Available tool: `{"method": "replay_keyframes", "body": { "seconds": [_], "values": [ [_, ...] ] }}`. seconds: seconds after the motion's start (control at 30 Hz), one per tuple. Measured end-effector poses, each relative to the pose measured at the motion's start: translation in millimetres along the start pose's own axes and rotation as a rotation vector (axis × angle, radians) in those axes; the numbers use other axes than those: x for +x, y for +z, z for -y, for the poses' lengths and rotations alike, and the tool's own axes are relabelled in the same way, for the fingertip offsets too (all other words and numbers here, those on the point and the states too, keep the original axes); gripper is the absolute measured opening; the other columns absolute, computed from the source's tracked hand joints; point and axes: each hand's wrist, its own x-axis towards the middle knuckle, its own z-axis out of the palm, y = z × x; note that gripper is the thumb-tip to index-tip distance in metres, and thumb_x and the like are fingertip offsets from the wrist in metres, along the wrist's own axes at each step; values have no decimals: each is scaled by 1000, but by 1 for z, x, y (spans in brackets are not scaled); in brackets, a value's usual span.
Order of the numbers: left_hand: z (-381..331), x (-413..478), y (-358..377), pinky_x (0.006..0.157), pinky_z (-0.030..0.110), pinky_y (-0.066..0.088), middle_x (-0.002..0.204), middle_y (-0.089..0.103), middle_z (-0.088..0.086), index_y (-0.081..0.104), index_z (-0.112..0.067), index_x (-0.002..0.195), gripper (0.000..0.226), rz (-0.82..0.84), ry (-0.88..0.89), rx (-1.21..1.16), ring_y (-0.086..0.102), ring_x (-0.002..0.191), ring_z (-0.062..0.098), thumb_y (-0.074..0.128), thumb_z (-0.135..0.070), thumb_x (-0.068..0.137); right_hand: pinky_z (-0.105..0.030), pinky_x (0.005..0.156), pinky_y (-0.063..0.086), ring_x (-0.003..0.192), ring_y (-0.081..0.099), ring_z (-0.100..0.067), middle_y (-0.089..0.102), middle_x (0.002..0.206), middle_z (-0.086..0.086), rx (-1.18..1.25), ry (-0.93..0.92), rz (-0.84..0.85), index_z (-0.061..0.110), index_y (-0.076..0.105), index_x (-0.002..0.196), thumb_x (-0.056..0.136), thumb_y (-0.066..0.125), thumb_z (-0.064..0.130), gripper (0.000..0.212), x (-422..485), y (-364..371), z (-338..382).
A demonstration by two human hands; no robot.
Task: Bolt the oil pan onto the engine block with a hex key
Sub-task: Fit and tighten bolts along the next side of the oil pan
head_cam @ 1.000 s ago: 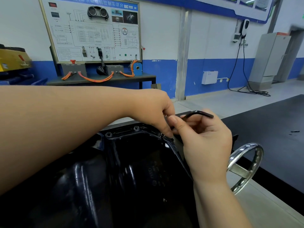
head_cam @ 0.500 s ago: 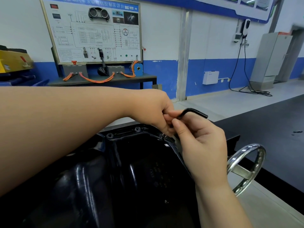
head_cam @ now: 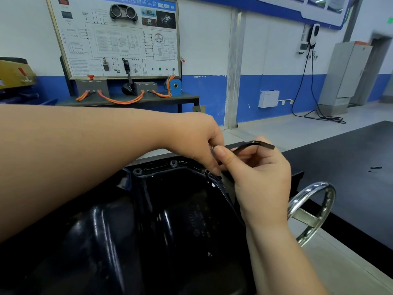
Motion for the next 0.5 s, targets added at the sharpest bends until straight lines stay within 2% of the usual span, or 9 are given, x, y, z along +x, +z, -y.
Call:
{"method": "replay_keyframes", "body": {
  "seconds": [0.13, 0.23, 0.3, 0.33, 0.4, 0.5],
  "values": [
    [-1, -2, 0, 57, 20, 35, 52, 50, -17, 55, -36, 48, 20, 15, 2, -20, 45, 55, 2, 63, -47, 63, -21, 57, 50, 60, 60, -16, 61, 60, 7, -71, -18, 16, 26, 59, 61, 62, 79, 34, 21, -1, 0, 0],
    [1, -2, 0, 55, 17, 37, 51, 50, -13, 55, -32, 51, 23, -10, -15, -30, 44, 51, 2, 68, -39, 69, -31, 72, 55, 77, 67, -15, 70, 79, 5, -26, -17, 113, 29, 68, 79, 73, 72, 29, 7, -4, 1, 0],
    [3, -1, 0, 50, 14, 34, 48, 49, -12, 51, -29, 51, 30, -33, -11, -22, 42, 48, 2, 71, -31, 74, -28, 80, 55, 89, 68, -9, 73, 91, 7, -8, -45, 184, 29, 70, 94, 81, 64, 20, 16, -5, 1, 2],
    [3, 0, 0, 53, 17, 37, 51, 51, -11, 52, -27, 53, 30, -31, -9, -20, 43, 50, 2, 72, -29, 75, -27, 83, 54, 93, 68, -9, 73, 94, 9, -14, -63, 201, 27, 70, 98, 83, 60, 17, 20, -5, 1, 2],
    [3, -1, -1, 64, 24, 43, 60, 55, -7, 55, -26, 58, 26, -11, -4, -42, 48, 58, 7, 74, -28, 76, -25, 81, 54, 92, 69, -8, 74, 91, 11, -32, -76, 189, 27, 72, 97, 84, 58, 16, 22, -5, 0, 2],
    [2, -2, -1, 71, 28, 46, 66, 59, -6, 62, -30, 67, 15, 15, 5, -53, 51, 62, 9, 74, -29, 76, -24, 72, 54, 78, 70, -9, 74, 79, 11, -31, -47, 121, 33, 75, 85, 78, 65, 19, 18, -4, 1, 2]
  ]
}}
